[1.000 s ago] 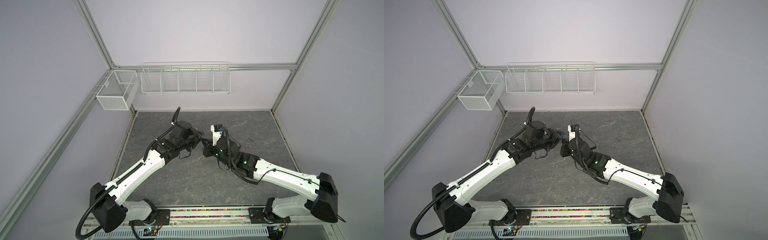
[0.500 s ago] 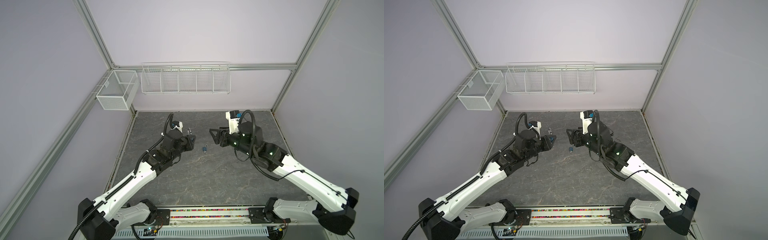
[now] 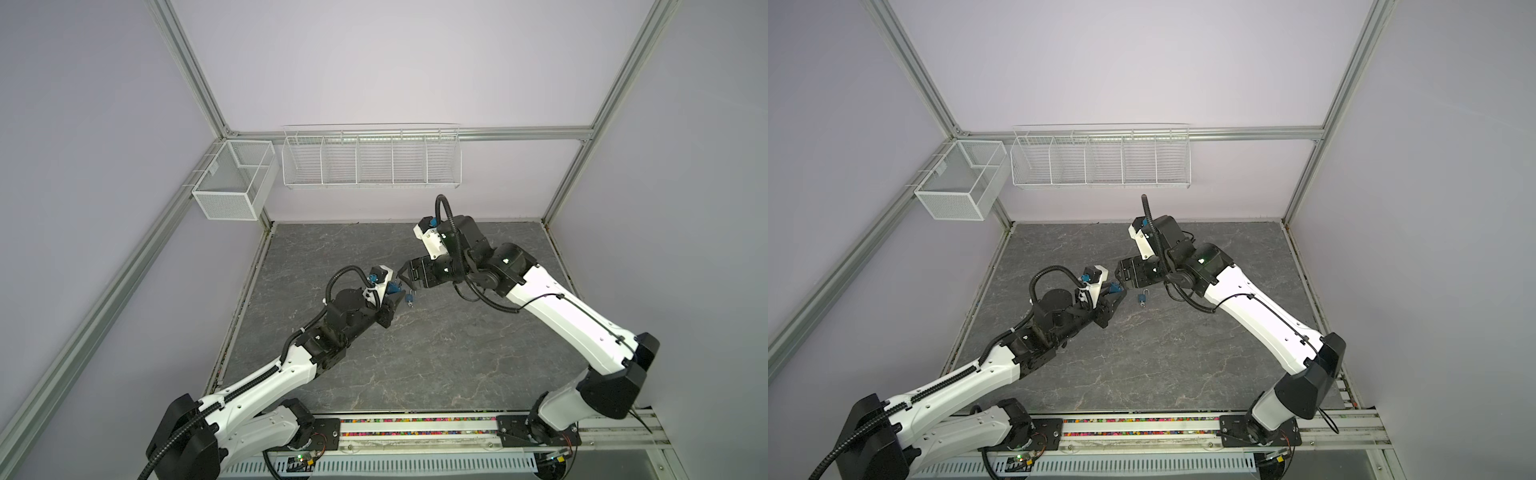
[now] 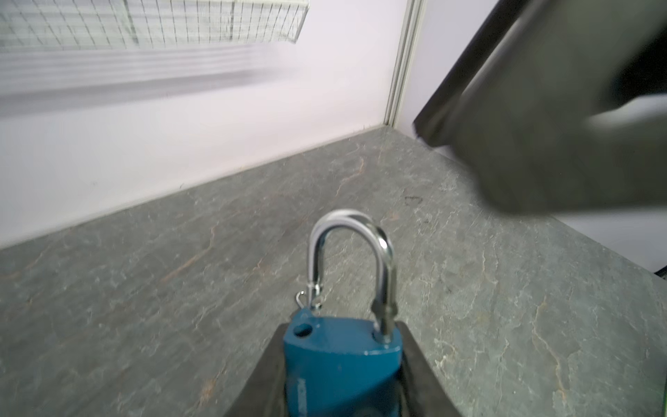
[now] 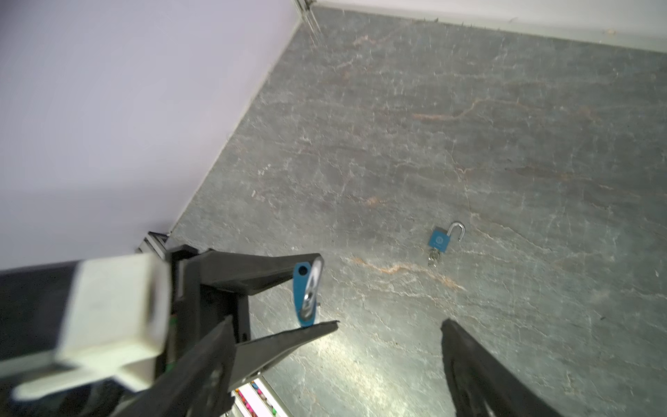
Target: Unlock with the key
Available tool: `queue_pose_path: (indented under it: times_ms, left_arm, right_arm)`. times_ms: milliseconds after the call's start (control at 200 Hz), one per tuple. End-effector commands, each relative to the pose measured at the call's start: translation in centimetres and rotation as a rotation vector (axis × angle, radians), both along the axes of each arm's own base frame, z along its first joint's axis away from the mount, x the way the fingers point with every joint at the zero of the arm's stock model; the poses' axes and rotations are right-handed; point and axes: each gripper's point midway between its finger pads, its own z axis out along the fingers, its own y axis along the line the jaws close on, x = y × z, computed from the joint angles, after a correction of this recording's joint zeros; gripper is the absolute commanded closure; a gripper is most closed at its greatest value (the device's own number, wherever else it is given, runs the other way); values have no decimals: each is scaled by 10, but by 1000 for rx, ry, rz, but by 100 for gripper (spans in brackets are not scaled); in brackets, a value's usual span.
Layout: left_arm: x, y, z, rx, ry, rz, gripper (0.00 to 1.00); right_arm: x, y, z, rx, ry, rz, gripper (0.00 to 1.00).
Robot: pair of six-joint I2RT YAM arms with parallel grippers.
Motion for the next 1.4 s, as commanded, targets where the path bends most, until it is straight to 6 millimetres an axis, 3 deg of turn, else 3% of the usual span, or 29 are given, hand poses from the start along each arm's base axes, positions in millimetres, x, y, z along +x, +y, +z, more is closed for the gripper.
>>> queue_pose_path:
  times_ms: [0, 95, 275, 640, 885, 1050, 1274, 1394]
  left_arm:
    - [-2, -9, 28, -39, -135, -49, 100]
    - [-2, -10, 28, -28, -129, -56, 100]
    - [-1, -8, 26, -13, -131, -47, 100]
    - [0, -7, 28, 4, -169, -43, 100]
    - [1, -9, 29, 8, -179, -49, 100]
    - [1, -9, 36, -25, -200, -44, 100]
    - [7, -9, 31, -24, -181, -16, 100]
    - [15, 3, 16, -14, -111, 68, 100]
  right_arm:
    - [7, -3, -6, -67, 15, 25, 9]
    - [22, 1, -15, -121, 13, 20, 9]
    - [34, -13, -30, -288, 23, -5, 8]
    - [36, -44, -35, -383, 37, -7, 6]
    - [34, -39, -28, -355, 46, 63, 6]
    - [17, -31, -25, -259, 48, 138, 6]
    - [13, -46, -16, -212, 35, 107, 6]
    - [15, -59, -17, -141, 46, 67, 5]
